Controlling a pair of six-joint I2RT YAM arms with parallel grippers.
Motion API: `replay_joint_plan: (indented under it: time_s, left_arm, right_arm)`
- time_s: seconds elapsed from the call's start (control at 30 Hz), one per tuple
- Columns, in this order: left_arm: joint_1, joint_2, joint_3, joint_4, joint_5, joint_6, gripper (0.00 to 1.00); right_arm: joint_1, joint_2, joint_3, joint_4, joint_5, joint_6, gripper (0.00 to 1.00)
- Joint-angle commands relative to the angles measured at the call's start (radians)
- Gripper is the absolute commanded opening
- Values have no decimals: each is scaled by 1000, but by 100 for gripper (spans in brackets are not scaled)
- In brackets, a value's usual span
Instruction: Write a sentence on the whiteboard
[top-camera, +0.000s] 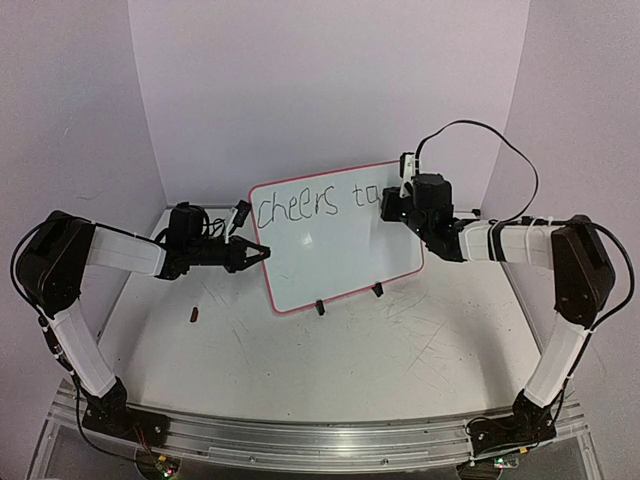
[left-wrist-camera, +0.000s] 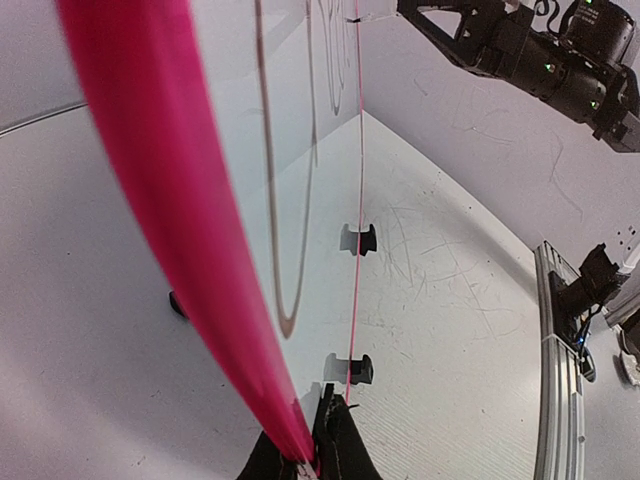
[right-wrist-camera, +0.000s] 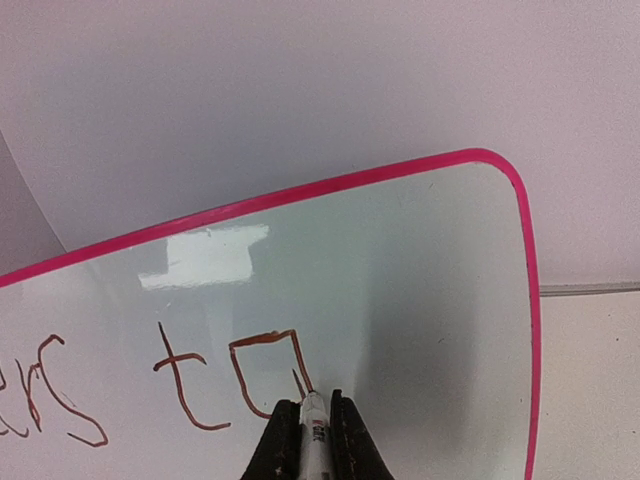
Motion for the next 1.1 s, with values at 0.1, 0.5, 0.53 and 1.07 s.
replay_joint_plan:
  time_s: [0.1,0.5,0.53,1.07]
  left_arm:
    - [12,-20,26,-1,-119,113,0]
    - [12,-27,22,-1,-135,113,0]
    - [12,-28,22,-1,-140,113,0]
    - [8,-41,17,-2,-177,113,0]
  right_arm:
    - [-4,-139,-70,36,-199,37,0]
    - [-36,-278,-146,53,-175,-15,0]
    - [-34,-275,-147,51,-179,-23,0]
    - [216,-107,-33,-27,-259,-151,0]
